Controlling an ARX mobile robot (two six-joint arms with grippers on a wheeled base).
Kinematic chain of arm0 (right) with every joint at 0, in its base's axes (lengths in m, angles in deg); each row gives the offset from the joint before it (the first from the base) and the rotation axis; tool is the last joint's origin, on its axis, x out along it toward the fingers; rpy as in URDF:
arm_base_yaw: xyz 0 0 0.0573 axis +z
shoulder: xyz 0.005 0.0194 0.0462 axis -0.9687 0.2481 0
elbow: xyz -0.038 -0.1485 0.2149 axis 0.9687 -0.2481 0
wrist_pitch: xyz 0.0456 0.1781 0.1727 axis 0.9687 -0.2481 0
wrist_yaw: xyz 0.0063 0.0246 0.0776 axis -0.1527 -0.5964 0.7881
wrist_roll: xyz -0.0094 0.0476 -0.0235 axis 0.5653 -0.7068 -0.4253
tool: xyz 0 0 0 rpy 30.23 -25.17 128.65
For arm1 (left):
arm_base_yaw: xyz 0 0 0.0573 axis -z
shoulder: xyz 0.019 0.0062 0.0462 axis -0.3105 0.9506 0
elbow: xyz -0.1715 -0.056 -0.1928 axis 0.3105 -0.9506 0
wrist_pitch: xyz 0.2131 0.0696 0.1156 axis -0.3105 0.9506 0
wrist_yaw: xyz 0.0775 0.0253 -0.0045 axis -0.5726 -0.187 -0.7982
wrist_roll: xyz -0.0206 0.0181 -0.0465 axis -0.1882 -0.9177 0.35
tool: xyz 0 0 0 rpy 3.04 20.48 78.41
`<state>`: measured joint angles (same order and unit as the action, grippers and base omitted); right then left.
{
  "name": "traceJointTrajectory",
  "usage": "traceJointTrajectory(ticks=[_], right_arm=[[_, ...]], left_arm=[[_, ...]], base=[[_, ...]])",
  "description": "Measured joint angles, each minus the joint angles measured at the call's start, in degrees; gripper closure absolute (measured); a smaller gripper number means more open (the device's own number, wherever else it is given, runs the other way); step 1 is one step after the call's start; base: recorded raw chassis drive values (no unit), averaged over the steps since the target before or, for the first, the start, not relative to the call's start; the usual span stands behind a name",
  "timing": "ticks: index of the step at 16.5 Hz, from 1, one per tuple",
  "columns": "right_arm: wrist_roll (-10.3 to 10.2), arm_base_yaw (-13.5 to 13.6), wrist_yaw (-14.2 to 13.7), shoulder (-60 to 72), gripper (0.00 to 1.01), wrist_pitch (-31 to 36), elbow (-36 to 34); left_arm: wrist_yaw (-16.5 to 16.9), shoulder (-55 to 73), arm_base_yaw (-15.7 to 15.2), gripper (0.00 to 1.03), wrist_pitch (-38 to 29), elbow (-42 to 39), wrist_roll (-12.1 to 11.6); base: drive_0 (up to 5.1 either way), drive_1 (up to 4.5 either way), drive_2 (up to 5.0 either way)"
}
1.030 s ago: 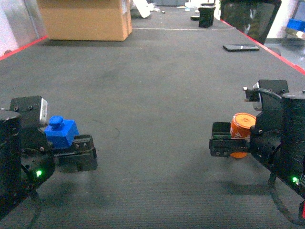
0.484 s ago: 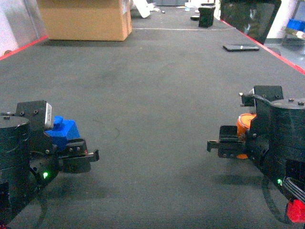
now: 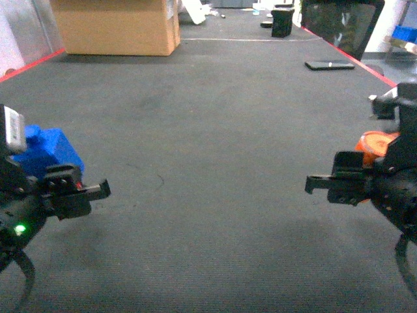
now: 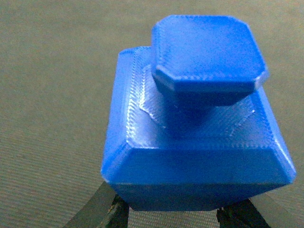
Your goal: Sort blue parts and orange caps into right shelf containers
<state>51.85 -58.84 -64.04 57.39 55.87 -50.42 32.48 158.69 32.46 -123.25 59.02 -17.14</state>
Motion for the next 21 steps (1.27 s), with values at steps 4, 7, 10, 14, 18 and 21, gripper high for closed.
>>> traceJointTrajectory(ticks=[4, 7, 10, 14, 18, 21], right_arm=[[0.8, -0.5, 0.0, -27.3, 0.58, -3.3, -16.8], [0.9, -3.2, -0.3, -53.6, 0.58, -18.2, -24.2], [1.9, -8.7, -0.4, -83.1, 0.58, -37.1, -25.0], [1.8, -4.0, -5.3, -87.5, 0.58, -37.0, -24.8], [4.2, -6.8, 2.2, -89.7, 0.58, -47.8, -23.0], [6.4, -12.1, 14.3, -93.4, 0.58, -55.2, -25.0]], left_arm=[[-5.0, -23.1, -0.2, 0.62, 2.0, -11.1, -6.4], [-8.4, -45.4, 0.5, 0.62, 12.9, -15.8, -10.7], [-11.5, -70.2, 1.6, 0.62, 27.9, -18.5, -12.9], [-13.5, -72.0, 3.1, 0.62, 26.6, -18.6, -12.8], [-1.1, -77.5, -1.4, 0.62, 42.0, -16.7, -11.9], [12.9, -84.0, -5.7, 0.62, 52.3, -18.4, -11.7]], base=[[0.0, 0.0, 0.0], [0.0, 0.0, 0.0], [0.0, 0.0, 0.0], [0.0, 0.0, 0.0], [0.0, 0.0, 0.0], [0.0, 0.0, 0.0]])
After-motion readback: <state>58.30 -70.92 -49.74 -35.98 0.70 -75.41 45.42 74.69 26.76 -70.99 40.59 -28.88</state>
